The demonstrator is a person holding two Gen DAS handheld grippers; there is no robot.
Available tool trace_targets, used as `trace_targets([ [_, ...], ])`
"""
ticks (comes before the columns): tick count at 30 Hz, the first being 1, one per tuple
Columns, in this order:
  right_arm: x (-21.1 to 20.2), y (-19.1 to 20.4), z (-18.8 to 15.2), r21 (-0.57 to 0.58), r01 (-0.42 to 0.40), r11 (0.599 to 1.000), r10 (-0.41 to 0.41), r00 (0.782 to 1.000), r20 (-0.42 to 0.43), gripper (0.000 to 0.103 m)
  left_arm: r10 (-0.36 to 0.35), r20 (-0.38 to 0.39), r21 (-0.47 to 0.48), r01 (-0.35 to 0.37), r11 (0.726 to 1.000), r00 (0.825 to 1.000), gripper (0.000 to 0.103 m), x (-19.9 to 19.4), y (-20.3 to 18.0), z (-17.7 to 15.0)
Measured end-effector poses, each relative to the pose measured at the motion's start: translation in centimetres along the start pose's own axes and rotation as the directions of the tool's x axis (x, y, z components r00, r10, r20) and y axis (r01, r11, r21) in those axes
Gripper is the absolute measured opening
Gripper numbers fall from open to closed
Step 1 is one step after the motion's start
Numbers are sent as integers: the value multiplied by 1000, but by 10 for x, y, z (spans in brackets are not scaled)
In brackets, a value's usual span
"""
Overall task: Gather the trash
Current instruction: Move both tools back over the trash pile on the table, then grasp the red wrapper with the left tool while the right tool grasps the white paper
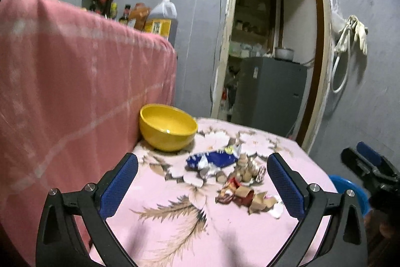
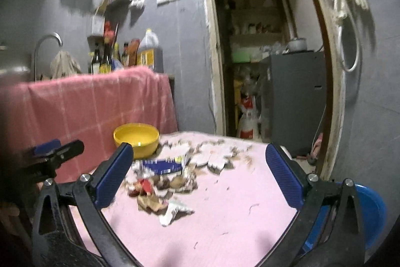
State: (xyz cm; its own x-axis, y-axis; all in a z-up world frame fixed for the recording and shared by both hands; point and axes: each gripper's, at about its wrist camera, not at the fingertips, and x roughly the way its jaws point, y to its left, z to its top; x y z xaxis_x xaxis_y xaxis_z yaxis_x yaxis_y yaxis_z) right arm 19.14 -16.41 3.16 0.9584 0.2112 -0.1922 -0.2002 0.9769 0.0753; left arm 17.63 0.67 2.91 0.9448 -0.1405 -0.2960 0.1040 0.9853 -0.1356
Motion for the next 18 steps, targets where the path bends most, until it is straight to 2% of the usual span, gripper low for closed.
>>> trace_targets([
  [5,28,3,-16,-51,-27,998,20,991,-133,103,-20,-104,-24,18,1000,994,101,20,5,-3],
  [10,51,4,-31,-80,-62,995,40,966,-255,103,-39,-219,-58,27,998,975,100,44,10,-4],
  [14,69,7,-39,-92,-96,991,58,934,-354,103,-61,-297,-75,41,996,953,99,61,12,-7],
  [16,78,9,-43,-95,-121,988,74,914,-399,95,-82,-327,-78,60,995,941,90,68,12,-8],
  [18,87,12,-47,-99,-149,984,91,892,-442,92,-101,-360,-76,79,994,928,82,76,11,-10],
])
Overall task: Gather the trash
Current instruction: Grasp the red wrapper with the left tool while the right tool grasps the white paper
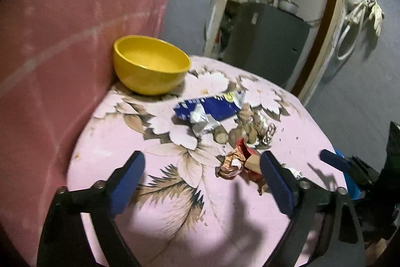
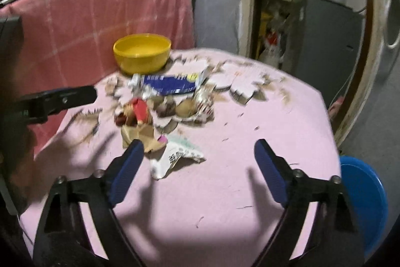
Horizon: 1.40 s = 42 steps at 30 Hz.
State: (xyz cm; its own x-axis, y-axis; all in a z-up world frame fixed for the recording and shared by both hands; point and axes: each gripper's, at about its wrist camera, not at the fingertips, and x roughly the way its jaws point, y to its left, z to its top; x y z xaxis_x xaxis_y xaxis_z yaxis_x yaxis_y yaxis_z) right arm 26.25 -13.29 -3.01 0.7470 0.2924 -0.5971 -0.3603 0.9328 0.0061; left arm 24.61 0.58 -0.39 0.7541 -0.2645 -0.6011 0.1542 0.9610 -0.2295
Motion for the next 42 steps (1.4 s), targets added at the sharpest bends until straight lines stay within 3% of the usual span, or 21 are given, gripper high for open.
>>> trace_targets([
  [9,30,4,9,-31,-96,995,92,990,-109,78,-127,-143,1,128,992,982,56,33,-5,8],
  [14,37,-1,3,14,-150,989,150,980,-134,68,-144,-175,11,148,989,974,42,40,-9,10],
  [19,31,-2,1,25,-175,984,177,977,-121,55,-172,-191,-9,174,985,966,20,42,-9,11],
  [28,16,-10,-5,76,-193,978,199,976,-82,40,-166,-167,-44,161,986,972,16,29,-8,7],
  [38,-16,-19,-24,97,-144,985,151,986,-66,41,-140,-155,-18,139,990,978,16,6,-22,-8],
  [42,-28,-23,-38,106,-128,986,138,986,-95,49,-130,-167,-7,131,991,977,16,1,-29,-15],
])
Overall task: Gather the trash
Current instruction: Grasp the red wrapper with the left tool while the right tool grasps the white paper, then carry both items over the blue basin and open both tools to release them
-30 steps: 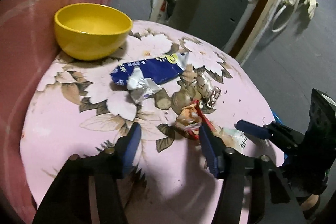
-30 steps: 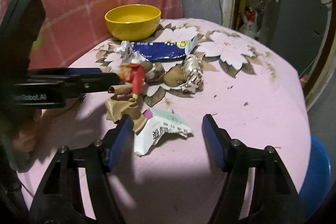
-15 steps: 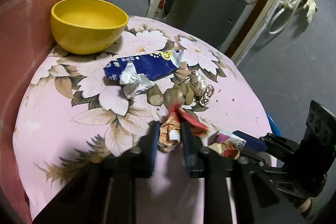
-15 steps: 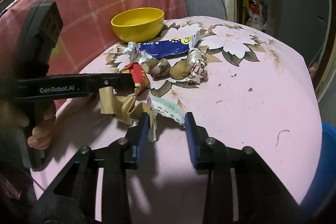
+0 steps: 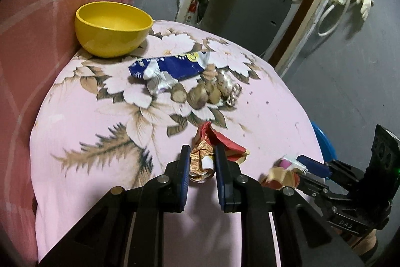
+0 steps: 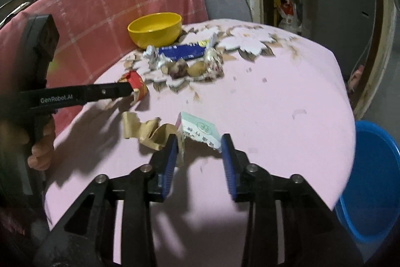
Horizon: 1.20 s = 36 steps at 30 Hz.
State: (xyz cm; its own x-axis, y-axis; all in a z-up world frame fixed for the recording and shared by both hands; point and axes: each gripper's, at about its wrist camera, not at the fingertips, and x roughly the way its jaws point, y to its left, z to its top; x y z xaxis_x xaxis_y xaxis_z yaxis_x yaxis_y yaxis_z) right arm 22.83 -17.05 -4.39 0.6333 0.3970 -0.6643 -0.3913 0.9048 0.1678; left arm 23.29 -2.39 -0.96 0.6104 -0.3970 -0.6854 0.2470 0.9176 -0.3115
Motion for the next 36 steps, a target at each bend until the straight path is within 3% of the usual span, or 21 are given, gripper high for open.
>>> trace_targets([
  [7,-10,-5,-13,18,4,1000,-3,1000,-4,64,22,-25,-16,-23,1000,999,15,-6,-2,-13],
  [13,-7,9,-17,-80,64,995,-65,998,-15,70,27,-36,-28,-28,999,999,15,-6,1,-19],
  [22,-27,-15,-4,43,37,998,-40,996,78,71,28,-43,-24,-29,999,999,15,-3,4,-20],
  [28,-3,-16,3,102,12,995,-17,999,48,71,23,-42,-31,-24,999,999,15,-4,5,-21],
  [36,4,10,-8,-33,92,995,-92,996,24,69,37,-31,-12,-37,999,999,15,-5,0,-22],
])
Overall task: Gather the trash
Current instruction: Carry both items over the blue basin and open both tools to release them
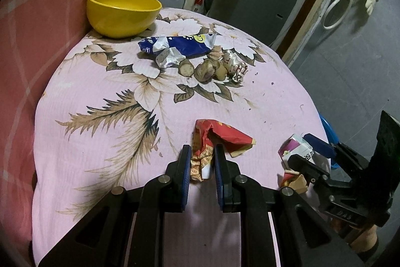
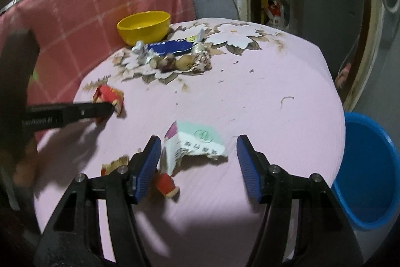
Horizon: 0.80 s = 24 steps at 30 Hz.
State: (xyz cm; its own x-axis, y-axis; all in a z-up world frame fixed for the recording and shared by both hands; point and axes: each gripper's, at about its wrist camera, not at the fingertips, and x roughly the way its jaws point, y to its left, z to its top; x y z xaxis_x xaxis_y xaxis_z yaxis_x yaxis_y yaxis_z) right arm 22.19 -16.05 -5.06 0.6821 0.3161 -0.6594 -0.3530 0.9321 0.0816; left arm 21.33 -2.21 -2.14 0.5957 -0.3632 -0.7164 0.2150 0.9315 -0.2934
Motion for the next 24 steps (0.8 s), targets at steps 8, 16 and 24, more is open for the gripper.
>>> trace_targets([
  [8,2,3,4,-28,-19,999,19,1000,14,43,-16,44,20,15,1000,999,12,-5,-14,5],
  [16,-38,-15,12,38,-27,999,19,981,196,40,-60,206,90,42,995,977,12,-27,-50,22],
  [24,-118,-47,32,97,74,992,-112,872,477,41,-168,420,191,94,977,892,13,-51,-115,51],
])
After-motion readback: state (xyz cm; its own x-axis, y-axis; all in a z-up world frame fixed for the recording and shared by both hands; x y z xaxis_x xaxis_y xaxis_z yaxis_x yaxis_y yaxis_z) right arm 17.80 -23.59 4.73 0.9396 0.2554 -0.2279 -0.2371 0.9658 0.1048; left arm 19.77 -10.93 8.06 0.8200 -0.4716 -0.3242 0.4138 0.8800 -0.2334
